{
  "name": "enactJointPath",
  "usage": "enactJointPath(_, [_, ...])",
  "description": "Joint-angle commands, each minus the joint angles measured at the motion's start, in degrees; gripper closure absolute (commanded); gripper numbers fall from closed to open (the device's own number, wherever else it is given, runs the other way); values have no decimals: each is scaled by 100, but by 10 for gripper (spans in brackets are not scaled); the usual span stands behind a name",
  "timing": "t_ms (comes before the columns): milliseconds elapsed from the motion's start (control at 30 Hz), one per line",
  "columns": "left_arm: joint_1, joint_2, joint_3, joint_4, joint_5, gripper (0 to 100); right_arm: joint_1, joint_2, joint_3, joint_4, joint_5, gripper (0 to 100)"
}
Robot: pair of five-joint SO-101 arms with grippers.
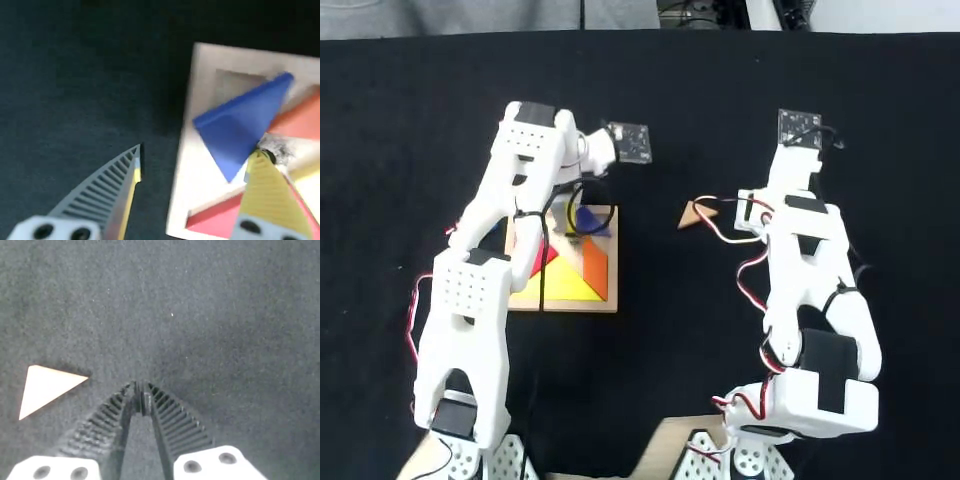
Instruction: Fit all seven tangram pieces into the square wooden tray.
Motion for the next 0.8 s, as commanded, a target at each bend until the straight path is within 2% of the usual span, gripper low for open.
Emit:
enactJointPath(0, [145, -97, -356, -185, 149, 679, 79, -4, -242, -88, 44, 984])
enactJointPath(200, [145, -105, -330, -264, 149, 679, 79, -4, -242, -88, 44, 984])
enactJointPath(333, [136, -176, -576, 484, -79, 679, 79, -4, -242, -88, 44, 984])
enactJointPath(433, [22, -176, -1393, 1187, -325, 679, 79, -4, -242, -88, 44, 984])
enactJointPath(500, [-40, -105, -2097, 1371, -229, 679, 79, -4, -242, -88, 44, 984])
enactJointPath(567, [-189, -26, -2580, 1284, 79, 679, 79, -4, -242, -88, 44, 984])
enactJointPath(767, [-523, 905, -2668, 422, 949, 679, 79, -4, -242, -88, 44, 984])
